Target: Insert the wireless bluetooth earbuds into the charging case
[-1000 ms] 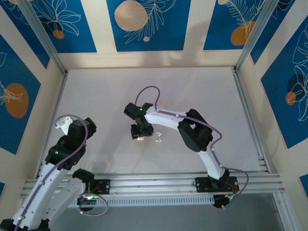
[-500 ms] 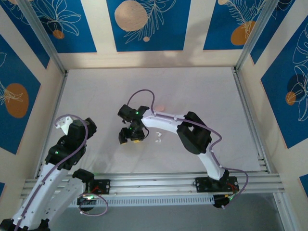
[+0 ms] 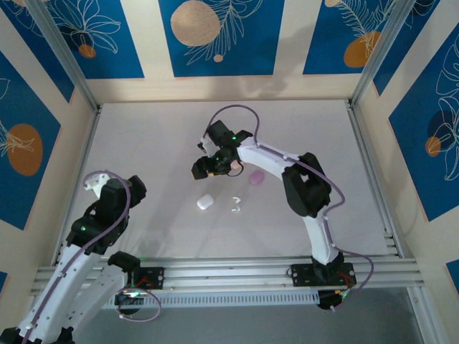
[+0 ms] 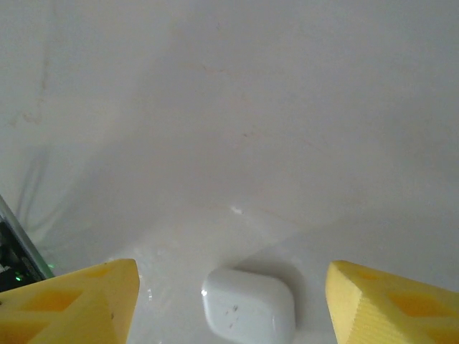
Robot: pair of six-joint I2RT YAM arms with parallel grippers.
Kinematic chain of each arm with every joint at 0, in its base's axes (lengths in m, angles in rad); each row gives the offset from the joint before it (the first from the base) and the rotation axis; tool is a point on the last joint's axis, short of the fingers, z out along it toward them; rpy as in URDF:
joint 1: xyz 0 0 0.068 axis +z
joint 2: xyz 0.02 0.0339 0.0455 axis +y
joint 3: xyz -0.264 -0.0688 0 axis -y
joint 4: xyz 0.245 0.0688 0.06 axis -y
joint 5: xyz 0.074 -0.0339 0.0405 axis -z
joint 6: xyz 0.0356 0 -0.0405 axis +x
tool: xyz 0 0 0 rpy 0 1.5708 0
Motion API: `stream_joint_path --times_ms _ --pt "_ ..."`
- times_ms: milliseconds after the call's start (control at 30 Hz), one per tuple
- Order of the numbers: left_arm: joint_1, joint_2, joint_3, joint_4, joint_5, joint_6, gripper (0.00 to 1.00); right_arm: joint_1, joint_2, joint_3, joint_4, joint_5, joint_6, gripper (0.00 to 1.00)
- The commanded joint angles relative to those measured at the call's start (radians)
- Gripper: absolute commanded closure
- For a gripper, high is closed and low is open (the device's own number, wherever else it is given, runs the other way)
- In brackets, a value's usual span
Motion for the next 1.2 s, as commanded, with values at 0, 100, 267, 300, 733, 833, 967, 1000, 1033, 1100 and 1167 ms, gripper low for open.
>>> stream_joint_path --times_ms 0,100,267,300,733,833,967,1000,1033,1100,1167 --pt "0.009 -0.026 0.005 0.045 0.045 0.043 0.06 0.03 0.076 0.061 -0.084 -0.123 -0.066 0.32" --pt "0.009 -0.038 -0.001 0.059 0.064 0.056 0.06 0.035 0.12 0.094 -0.121 -0.145 -0.079 0.33" --pt "0.009 -0.038 -0.004 0.069 0.08 0.065 0.05 0.04 0.138 0.082 -0.171 -0.187 -0.134 0.35" --pt "0.009 -0.038 -0.005 0.07 0.083 0.066 0.05 0.041 0.133 0.071 -0.183 -0.195 -0.149 0.36" --pt "0.009 -0.03 -0.027 0.102 0.105 0.066 0.05 0.095 -0.031 -0.141 -0.12 -0.112 -0.214 0.3" --pt "0.009 -0.03 -0.028 0.104 0.106 0.067 0.06 0.124 -0.038 -0.165 -0.096 0.012 -0.241 0.26" --pt "0.009 -0.03 -0.03 0.106 0.107 0.068 0.05 0.18 -0.039 -0.196 -0.046 0.235 -0.281 0.22" --pt "0.009 -0.031 -0.029 0.105 0.106 0.069 0.06 0.191 -0.039 -0.201 -0.037 0.268 -0.291 0.22" --pt "0.009 -0.032 -0.029 0.104 0.105 0.07 0.06 0.201 -0.041 -0.205 -0.031 0.292 -0.3 0.22" --pt "0.009 -0.032 -0.027 0.102 0.1 0.073 0.06 0.218 -0.052 -0.22 -0.011 0.333 -0.316 0.24" --pt "0.009 -0.033 -0.028 0.101 0.097 0.074 0.06 0.231 -0.063 -0.24 0.008 0.357 -0.329 0.27"
